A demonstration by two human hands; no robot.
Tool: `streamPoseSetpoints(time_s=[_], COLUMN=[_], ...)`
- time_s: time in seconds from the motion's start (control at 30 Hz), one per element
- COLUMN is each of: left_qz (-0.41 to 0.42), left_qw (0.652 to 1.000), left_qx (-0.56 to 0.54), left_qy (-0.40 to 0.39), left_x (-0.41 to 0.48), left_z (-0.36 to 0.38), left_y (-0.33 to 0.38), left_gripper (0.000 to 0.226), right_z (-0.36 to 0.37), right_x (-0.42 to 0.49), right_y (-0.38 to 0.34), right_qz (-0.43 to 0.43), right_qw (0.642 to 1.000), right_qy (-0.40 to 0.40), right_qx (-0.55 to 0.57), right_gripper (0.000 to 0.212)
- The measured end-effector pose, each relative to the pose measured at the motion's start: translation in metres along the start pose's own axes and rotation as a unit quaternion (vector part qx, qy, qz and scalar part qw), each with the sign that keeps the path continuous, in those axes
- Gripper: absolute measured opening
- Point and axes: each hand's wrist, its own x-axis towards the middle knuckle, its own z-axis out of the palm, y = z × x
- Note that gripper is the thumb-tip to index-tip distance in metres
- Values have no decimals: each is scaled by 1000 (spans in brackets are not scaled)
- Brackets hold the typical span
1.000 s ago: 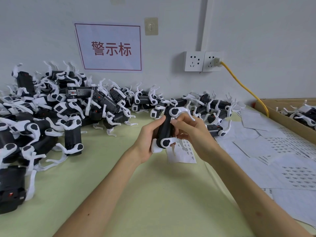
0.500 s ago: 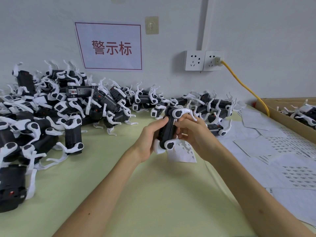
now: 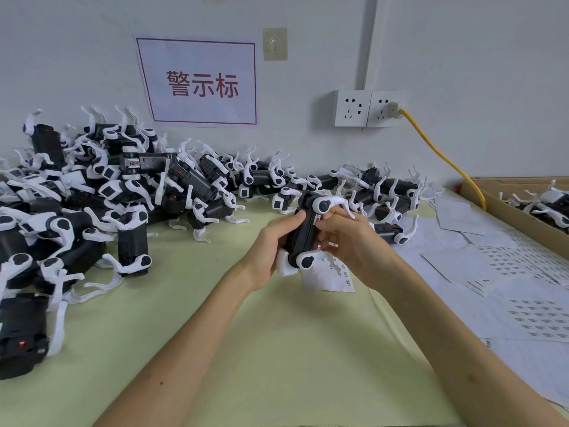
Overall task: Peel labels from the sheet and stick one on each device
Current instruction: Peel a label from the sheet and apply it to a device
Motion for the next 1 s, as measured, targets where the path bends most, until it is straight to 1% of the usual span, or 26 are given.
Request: streamPoseSetpoints(time_s=[0.17,0.27,0.33,0.43,0.57,0.67,0.8,1.0], left_qz=[1,-2,-5,-6,-6,-6,-8,1], left_qw=[1000,1000,1000,1000,1000,1000,1000,999], left_qx=[0,4,11,15,10,1,3,28], left_qy=[6,8,7,5,10,10,14,16], left_x=[0,0,0,-1,0,0,-1,-1], left_z=[0,1,1,2,2,2,2,3], left_y=[0,0,-1,0,0,0,0,-1], left_gripper=[41,40,42,44,44,41,40,42], right_z=[0,1,1,1,1,1,1,1], right_x=[1,1,2,3,2,0,0,1], right_y=[1,1,1,1,1,0,0,0], right_qz=[0,1,7,9,7,0,-4,-3], right_qw=[1000,1000,1000,1000,1000,1000,1000,1000], right_qy=[-1,3,9,9,7,-2,5,14], right_qx=[-2,0,3,4,2,3,-5,-9], right_gripper=[17,14,20,18,23,12,20,16])
